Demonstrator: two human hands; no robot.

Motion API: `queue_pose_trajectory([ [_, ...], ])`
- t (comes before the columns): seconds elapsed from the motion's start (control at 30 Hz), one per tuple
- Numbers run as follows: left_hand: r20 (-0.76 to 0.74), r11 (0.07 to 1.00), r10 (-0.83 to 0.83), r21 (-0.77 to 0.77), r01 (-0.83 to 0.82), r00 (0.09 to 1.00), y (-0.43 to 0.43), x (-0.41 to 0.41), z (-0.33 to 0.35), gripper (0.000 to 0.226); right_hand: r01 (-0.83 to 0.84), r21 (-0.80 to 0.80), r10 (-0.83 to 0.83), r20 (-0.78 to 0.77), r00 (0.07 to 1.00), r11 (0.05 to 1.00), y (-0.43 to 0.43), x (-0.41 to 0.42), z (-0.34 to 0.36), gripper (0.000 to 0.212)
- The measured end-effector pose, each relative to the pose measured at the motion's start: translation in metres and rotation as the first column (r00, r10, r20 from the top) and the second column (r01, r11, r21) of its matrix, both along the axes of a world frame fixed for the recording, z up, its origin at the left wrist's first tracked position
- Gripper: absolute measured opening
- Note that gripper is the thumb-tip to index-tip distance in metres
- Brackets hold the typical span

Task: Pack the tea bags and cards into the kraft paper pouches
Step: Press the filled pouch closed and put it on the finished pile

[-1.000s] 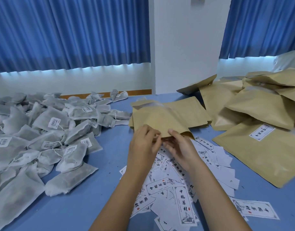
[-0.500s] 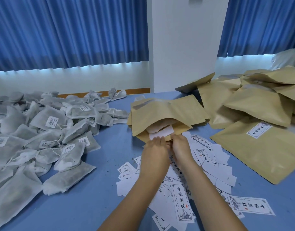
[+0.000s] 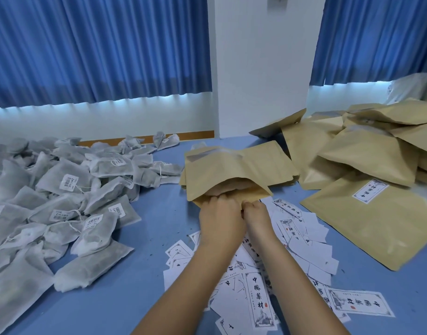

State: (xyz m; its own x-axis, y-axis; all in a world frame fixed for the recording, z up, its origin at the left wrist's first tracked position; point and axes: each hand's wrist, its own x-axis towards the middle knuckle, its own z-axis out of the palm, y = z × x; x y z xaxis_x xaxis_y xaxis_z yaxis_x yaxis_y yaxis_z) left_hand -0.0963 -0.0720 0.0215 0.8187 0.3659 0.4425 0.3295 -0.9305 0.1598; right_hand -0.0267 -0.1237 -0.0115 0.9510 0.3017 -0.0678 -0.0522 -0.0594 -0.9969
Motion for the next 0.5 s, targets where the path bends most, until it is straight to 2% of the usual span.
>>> queue_pose_trajectory([
  [0.03, 0.144, 0.999, -0.037, 0.022, 0.035, 0.989, -0.004, -0.004, 0.006, 0.014, -0.019, -0.010, 0.019, -0.011, 1.000, 1.000, -0.001, 0.000, 0.001, 0.037],
  [0.07, 0.282, 0.995, -0.068, 0.087, 0.045, 0.957, -0.002, -0.003, 0.011, 0.022, -0.034, -0.016, 0.033, -0.027, 0.999, 0.999, 0.000, -0.001, 0.002, 0.037],
  [0.1, 0.344, 0.988, -0.084, 0.153, 0.032, 0.935, 0.002, 0.001, 0.017, 0.034, -0.040, -0.003, 0.040, -0.046, 0.998, 0.999, 0.000, -0.003, 0.004, 0.036],
  [0.17, 0.172, 0.984, -0.070, 0.176, 0.039, 0.983, 0.010, 0.008, 0.028, 0.050, -0.058, 0.093, 0.068, -0.102, 0.992, 0.994, -0.001, -0.007, 0.007, 0.036],
  [0.23, -0.043, 0.997, -0.048, 0.053, 0.050, 0.998, 0.018, 0.016, 0.027, 0.037, -0.080, 0.291, 0.137, -0.182, 0.974, 0.953, -0.001, -0.009, 0.010, 0.029],
  [0.3, -0.145, 0.999, -0.041, 0.009, 0.043, 0.989, 0.016, 0.019, 0.015, 0.024, -0.022, 0.529, 0.222, -0.317, 0.922, 0.848, -0.003, -0.009, 0.010, 0.028],
  [0.4, -0.138, 0.994, -0.038, 0.101, 0.052, 0.990, 0.004, 0.016, 0.000, 0.020, 0.105, 0.635, 0.219, -0.412, 0.884, 0.766, -0.005, -0.002, 0.007, 0.031],
  [0.5, -0.087, 0.992, -0.028, 0.119, 0.038, 0.996, -0.003, 0.012, -0.003, 0.020, 0.113, 0.671, 0.220, -0.391, 0.894, 0.732, -0.007, -0.002, 0.009, 0.033],
])
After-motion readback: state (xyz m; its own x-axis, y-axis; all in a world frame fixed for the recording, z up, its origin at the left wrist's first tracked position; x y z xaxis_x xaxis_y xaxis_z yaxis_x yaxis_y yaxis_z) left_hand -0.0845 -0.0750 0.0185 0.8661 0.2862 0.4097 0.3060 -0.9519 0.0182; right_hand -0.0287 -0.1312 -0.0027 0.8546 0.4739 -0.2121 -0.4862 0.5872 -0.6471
